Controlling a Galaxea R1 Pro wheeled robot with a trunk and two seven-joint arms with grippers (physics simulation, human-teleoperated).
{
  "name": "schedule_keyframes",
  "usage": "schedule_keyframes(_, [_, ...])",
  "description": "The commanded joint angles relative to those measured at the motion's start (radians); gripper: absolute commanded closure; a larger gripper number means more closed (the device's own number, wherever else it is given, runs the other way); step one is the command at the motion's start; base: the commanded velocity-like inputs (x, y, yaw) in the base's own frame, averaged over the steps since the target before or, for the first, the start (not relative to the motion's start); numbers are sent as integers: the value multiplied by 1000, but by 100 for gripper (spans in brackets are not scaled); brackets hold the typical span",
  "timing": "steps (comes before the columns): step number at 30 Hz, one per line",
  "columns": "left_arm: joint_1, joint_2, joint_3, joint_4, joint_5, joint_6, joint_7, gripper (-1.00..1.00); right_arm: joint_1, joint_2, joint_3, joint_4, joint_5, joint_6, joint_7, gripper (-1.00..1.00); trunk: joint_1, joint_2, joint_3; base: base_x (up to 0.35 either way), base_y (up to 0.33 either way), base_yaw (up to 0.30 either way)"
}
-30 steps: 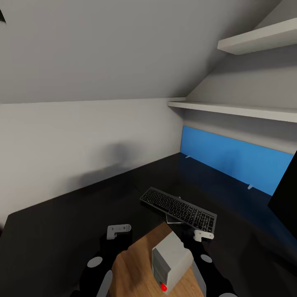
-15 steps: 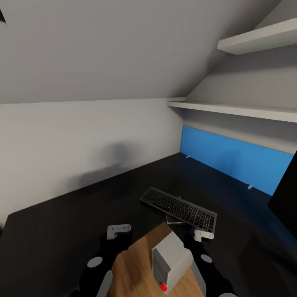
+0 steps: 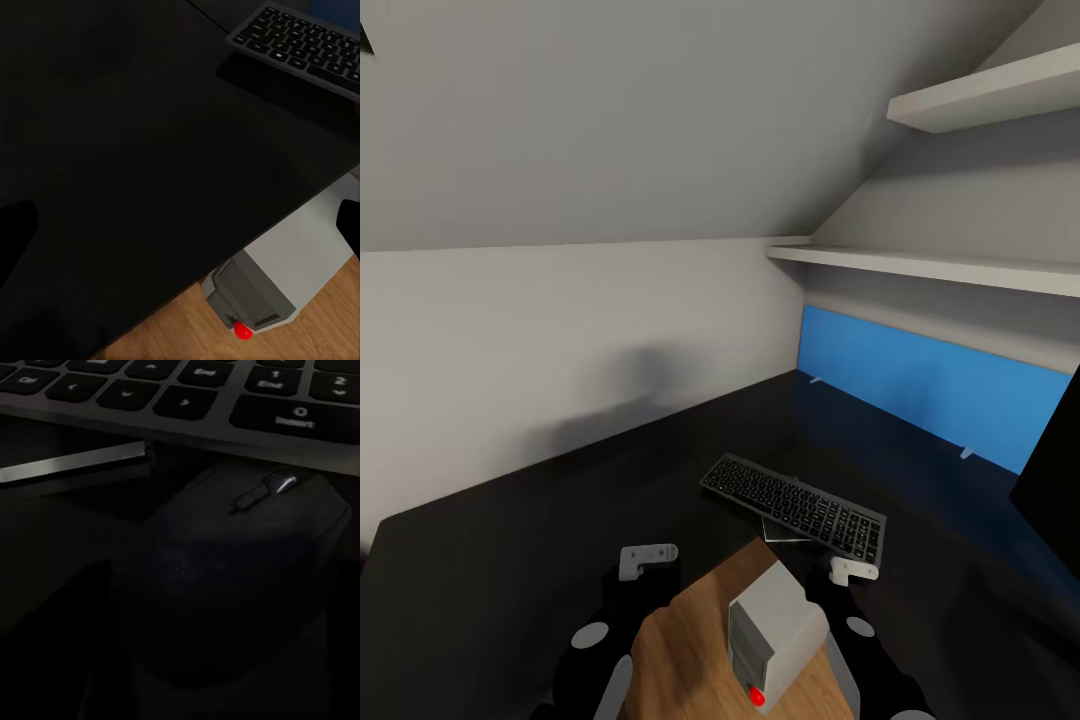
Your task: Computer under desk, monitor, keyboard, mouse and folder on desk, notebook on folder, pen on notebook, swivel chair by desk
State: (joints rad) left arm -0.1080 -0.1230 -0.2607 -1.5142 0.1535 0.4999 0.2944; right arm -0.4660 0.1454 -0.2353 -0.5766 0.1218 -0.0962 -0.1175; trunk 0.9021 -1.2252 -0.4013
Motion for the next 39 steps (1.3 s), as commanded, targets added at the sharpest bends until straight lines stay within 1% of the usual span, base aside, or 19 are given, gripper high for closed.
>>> schedule_keyframes(1, [-1, 0, -2, -1, 11, 3, 9, -100, 0, 1, -7, 4, -2, 1, 4, 100, 0, -1, -1, 0, 0, 0])
schedule_keyframes(4, [-1, 0, -2, -1, 11, 4, 9, -100, 0, 1, -7, 4, -2, 1, 4, 100, 0, -1, -1, 0, 0, 0])
schedule_keyframes(9, [-1, 0, -2, -1, 11, 3, 9, -100, 0, 1, -7, 4, -2, 1, 4, 100, 0, -1, -1, -145, 30, 0])
schedule_keyframes(20, [-1, 0, -2, 0, 11, 3, 9, -100, 0, 2, -7, 4, -2, 1, 4, 100, 0, -1, -1, -26, 1, 0])
schedule_keyframes(28, [-1, 0, -2, 0, 11, 3, 9, -100, 0, 1, -7, 5, -2, 1, 4, 100, 0, -1, -1, -209, 0, 0])
schedule_keyframes(35, [-1, 0, -2, -1, 10, 3, 10, -100, 0, 2, -7, 4, -2, 1, 5, 100, 0, -1, -1, -45, 0, 0])
schedule_keyframes(39, [-1, 0, -2, -1, 10, 3, 10, -100, 0, 2, -4, -2, -2, -6, 5, 100, -15, 27, 11, -2, 0, 0])
